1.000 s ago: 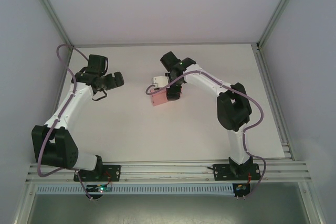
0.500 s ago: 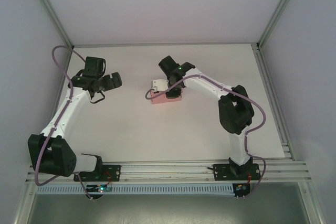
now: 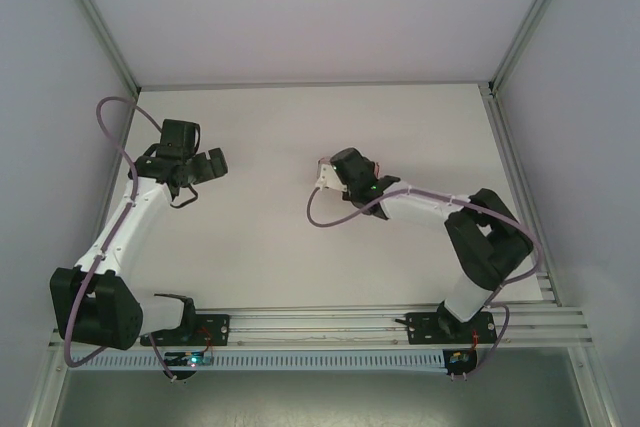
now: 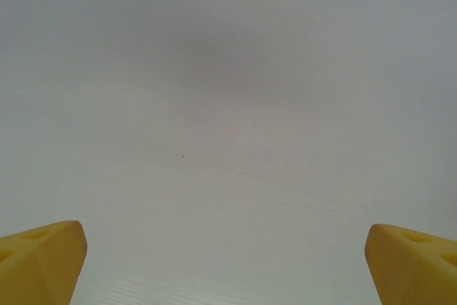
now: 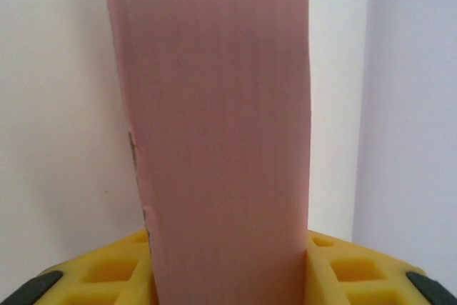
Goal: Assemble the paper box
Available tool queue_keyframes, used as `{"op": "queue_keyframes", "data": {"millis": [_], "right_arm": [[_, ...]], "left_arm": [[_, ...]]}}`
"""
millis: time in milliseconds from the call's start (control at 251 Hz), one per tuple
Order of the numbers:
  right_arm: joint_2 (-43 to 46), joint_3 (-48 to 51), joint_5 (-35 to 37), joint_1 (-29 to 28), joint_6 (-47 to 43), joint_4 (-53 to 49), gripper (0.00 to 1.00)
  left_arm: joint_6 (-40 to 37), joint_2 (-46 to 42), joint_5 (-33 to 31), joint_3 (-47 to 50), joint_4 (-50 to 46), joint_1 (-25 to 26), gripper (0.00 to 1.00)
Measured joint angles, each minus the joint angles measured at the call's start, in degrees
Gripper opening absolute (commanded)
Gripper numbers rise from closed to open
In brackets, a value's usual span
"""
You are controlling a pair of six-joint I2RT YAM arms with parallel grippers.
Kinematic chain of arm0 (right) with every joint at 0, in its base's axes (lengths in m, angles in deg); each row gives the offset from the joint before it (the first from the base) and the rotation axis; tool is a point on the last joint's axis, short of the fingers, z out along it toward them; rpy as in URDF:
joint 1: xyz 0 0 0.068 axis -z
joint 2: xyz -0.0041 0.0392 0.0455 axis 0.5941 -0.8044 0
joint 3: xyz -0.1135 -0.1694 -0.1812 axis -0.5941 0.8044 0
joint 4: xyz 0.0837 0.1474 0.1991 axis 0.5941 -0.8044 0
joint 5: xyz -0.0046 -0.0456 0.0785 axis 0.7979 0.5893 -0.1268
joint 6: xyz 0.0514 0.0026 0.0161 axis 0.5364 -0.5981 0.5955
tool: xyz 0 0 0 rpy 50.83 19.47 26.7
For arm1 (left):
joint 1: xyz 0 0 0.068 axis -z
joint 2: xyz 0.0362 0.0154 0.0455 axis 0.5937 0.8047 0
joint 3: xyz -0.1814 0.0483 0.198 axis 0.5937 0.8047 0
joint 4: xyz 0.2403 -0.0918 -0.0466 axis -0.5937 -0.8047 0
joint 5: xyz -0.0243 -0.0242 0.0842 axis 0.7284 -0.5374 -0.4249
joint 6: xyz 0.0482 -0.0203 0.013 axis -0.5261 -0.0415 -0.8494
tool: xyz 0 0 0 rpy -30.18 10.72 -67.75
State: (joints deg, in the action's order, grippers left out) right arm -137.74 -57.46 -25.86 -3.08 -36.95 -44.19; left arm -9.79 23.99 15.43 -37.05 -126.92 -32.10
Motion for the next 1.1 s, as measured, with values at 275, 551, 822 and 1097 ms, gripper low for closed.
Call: {"op": "queue_keyframes", "data": {"millis": [275, 551, 822, 1097], "right_arm": [[12.74, 9.09, -2.32, -6.36, 5.09, -1.01, 0.98], [26.69, 9.11, -6.78, -7.43, 12.28, -8.83, 0.98], [31.17, 8.61, -15.13, 7.82, 29.73, -8.66, 0.98], [38.77, 28.72, -19.23, 33.57, 47.36, 14.51, 0.98]], "left_arm": [[-0.04, -0.37, -0.7, 1.33, 1.18, 0.0, 1.0], [-0.76, -2.4, -0.39, 3.43, 4.09, 0.0, 1.0], [-5.35, -7.82, -1.73, 13.51, 15.61, -0.07, 1.0], [-14.05, -14.29, -5.97, 37.27, 45.31, -1.16, 1.0]]}}
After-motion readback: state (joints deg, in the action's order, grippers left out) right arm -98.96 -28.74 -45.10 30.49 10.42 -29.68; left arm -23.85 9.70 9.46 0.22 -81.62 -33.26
